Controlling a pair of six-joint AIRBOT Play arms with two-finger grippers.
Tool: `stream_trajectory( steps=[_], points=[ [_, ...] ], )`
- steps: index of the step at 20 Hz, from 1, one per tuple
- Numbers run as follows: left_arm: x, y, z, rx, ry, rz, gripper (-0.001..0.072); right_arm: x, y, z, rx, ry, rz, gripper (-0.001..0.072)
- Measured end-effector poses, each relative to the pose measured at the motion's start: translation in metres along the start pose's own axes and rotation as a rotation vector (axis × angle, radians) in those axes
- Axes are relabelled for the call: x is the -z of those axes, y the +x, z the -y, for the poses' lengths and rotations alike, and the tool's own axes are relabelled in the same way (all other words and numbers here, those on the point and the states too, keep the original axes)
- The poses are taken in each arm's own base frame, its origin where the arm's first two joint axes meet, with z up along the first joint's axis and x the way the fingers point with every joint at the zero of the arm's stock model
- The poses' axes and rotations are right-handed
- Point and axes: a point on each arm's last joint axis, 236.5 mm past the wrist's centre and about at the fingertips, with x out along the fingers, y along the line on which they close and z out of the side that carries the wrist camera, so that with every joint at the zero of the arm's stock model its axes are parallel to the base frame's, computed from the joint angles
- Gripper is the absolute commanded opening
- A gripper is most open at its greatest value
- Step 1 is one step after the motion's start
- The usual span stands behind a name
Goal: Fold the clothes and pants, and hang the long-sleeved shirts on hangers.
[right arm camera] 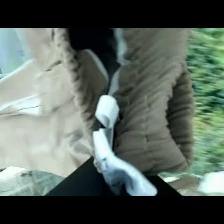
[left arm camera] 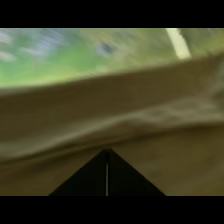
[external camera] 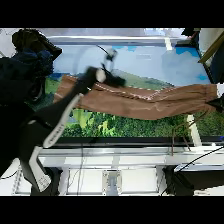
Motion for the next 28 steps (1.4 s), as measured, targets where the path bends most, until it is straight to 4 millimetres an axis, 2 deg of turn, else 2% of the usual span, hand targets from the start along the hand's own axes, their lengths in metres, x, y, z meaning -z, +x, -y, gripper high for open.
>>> stream_trajectory(
  steps=[2, 3, 6, 8, 11, 14, 17, 19, 21, 25, 26, 27, 28],
  points=[
    [0.027, 0.037, 0.051, 0.103, 0.01, -0.039, 0.0015, 0.007, -0.003, -0.04, -0.021, -0.072, -0.015, 0.0039],
    [0.035, 0.049, 0.072, 0.148, 0.005, -0.047, 0.0015, 0.012, -0.001, -0.059, -0.021, -0.107, -0.029, 0.0039],
    [0.052, 0.072, 0.125, 0.269, -0.012, -0.061, 0.0015, 0.032, 0.016, -0.118, -0.048, -0.23, -0.093, 0.0039],
    [0.06, 0.079, 0.144, 0.313, -0.019, -0.073, 0.0015, 0.044, 0.032, -0.151, -0.063, -0.3, -0.123, 0.0039],
    [0.072, 0.087, 0.157, 0.349, -0.029, -0.098, 0.0015, 0.065, 0.055, -0.189, -0.083, -0.376, -0.175, 0.0039],
    [0.076, 0.09, 0.16, 0.362, -0.041, -0.109, 0.0016, 0.083, 0.072, -0.212, -0.079, -0.411, -0.22, 0.0039],
    [0.06, 0.077, 0.141, 0.357, -0.06, -0.107, 0.0016, 0.101, 0.085, -0.229, -0.073, -0.415, -0.26, 0.0039],
    [0.041, 0.058, 0.114, 0.348, -0.082, -0.109, 0.0016, 0.113, 0.094, -0.242, -0.073, -0.417, -0.283, 0.0039],
    [0.018, 0.03, 0.075, 0.329, -0.113, -0.109, 0.0015, 0.127, 0.105, -0.258, -0.076, -0.425, -0.3, 0.0039],
    [-0.027, -0.046, -0.011, 0.279, -0.181, -0.071, 0.0016, 0.151, 0.138, -0.294, -0.054, -0.449, -0.278, 0.0041],
    [-0.035, -0.065, -0.028, 0.268, -0.195, -0.058, 0.0016, 0.156, 0.148, -0.303, -0.053, -0.458, -0.262, 0.0104],
    [-0.042, -0.084, -0.043, 0.256, -0.207, -0.042, 0.0016, 0.162, 0.158, -0.314, -0.061, -0.465, -0.249, 0.0348],
    [-0.048, -0.101, -0.056, 0.246, -0.216, -0.027, 0.0016, 0.17, 0.169, -0.327, -0.076, -0.472, -0.236, 0.0521]
  ],
)
